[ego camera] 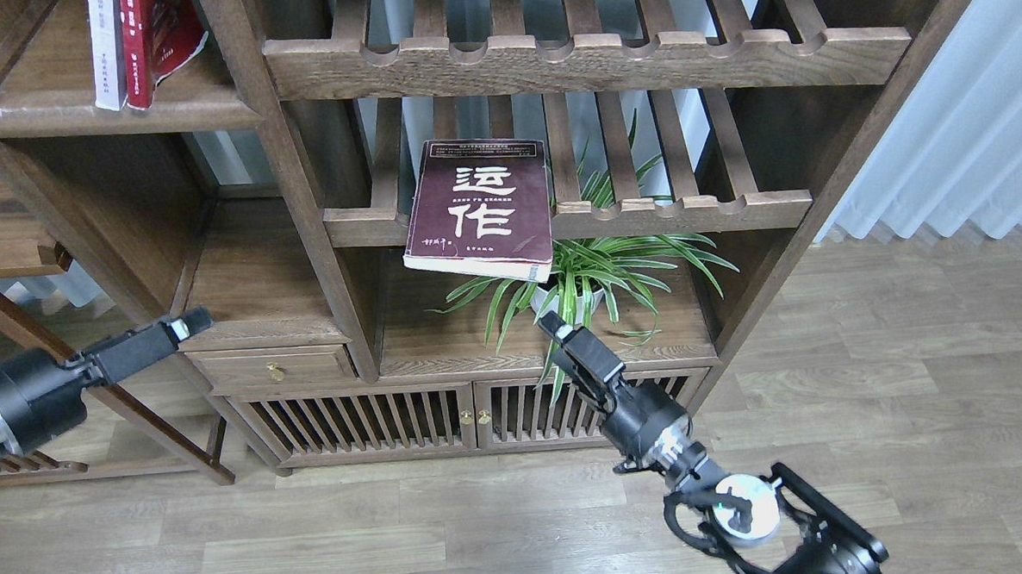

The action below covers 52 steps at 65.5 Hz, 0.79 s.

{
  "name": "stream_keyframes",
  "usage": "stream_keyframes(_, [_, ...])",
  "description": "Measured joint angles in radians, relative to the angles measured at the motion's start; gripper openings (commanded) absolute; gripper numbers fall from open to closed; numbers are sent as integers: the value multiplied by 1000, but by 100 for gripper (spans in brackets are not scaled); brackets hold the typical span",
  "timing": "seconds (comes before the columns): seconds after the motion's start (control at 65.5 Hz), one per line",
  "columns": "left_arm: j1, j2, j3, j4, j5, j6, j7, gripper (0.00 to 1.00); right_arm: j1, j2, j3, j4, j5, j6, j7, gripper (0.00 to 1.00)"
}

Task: Organize books on shelf
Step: 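Reach the right gripper up to the dark red book's lower edge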

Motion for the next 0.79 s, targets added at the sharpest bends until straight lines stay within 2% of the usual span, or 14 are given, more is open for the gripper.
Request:
stream_keyframes(0.427, [38,-20,-12,68,-4,0,0,92,211,0,-87,-153,50,-14,1,99])
stream_keyframes(0.595, [39,-15,-49,74,-5,0,0,92,323,0,-149,-215,131,-102,6,99])
stream_keyframes(0.794, [36,-11,-61,76,-5,0,0,93,363,0,-171,-245,155,-193,9,97])
